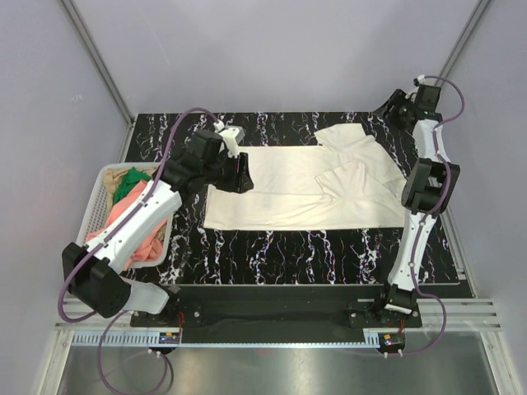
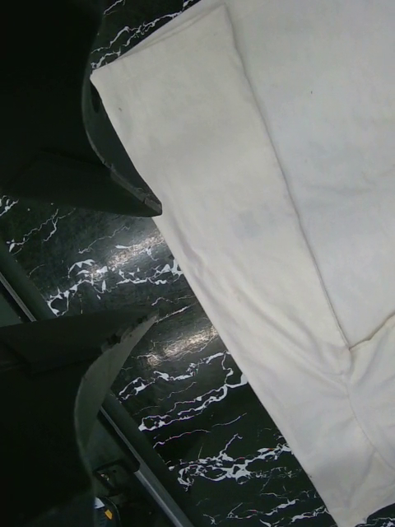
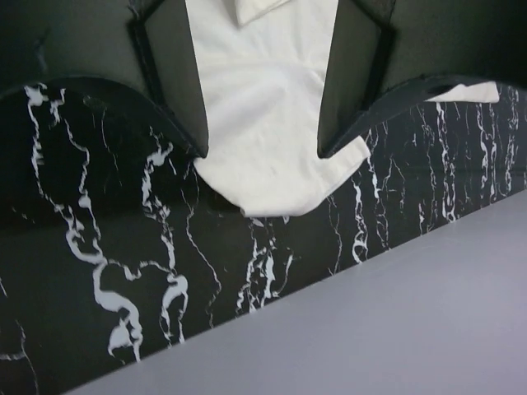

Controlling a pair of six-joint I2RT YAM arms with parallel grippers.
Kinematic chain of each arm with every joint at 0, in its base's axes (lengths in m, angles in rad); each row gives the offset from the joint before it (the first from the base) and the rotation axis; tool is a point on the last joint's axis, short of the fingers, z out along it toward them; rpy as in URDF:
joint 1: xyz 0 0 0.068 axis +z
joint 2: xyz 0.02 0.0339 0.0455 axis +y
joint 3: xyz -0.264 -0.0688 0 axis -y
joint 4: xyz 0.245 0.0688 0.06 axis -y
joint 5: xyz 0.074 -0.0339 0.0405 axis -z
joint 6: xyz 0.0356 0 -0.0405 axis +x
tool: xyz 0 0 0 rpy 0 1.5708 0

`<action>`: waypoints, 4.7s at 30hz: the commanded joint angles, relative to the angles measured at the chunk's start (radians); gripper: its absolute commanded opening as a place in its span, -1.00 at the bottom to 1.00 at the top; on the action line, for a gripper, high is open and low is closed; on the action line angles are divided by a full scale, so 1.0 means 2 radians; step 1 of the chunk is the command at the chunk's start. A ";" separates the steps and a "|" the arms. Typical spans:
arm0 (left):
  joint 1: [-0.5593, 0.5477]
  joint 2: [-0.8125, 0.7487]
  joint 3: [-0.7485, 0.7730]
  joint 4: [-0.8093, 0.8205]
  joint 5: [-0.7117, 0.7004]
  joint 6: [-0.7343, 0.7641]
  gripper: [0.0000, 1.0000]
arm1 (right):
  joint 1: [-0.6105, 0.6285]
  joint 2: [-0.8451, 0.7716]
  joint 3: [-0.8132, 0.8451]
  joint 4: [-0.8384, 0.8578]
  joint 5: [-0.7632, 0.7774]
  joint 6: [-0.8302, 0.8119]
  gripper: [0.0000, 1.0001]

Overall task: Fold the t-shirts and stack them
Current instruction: Fold the tshirt

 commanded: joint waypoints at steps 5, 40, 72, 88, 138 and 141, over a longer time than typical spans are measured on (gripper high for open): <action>0.000 0.012 -0.029 0.068 -0.007 0.028 0.04 | 0.008 0.129 0.162 0.022 -0.089 0.030 0.27; 0.107 0.190 0.206 -0.042 -0.122 -0.013 0.04 | 0.068 0.043 0.076 0.025 -0.039 -0.129 -1.00; 0.170 0.574 0.496 0.003 -0.178 -0.008 -0.11 | 0.074 -0.159 -0.211 0.113 -0.056 -0.093 -1.00; 0.181 0.597 0.510 0.016 -0.133 -0.025 -0.20 | 0.074 -0.168 -0.235 0.117 -0.043 -0.120 -1.00; 0.181 0.368 0.261 0.063 -0.132 0.000 -1.00 | 0.036 -0.367 -0.482 0.186 0.150 -0.111 -1.00; 0.181 0.355 0.238 0.064 -0.135 0.002 -1.00 | 0.036 -0.382 -0.514 0.186 0.175 -0.105 -1.00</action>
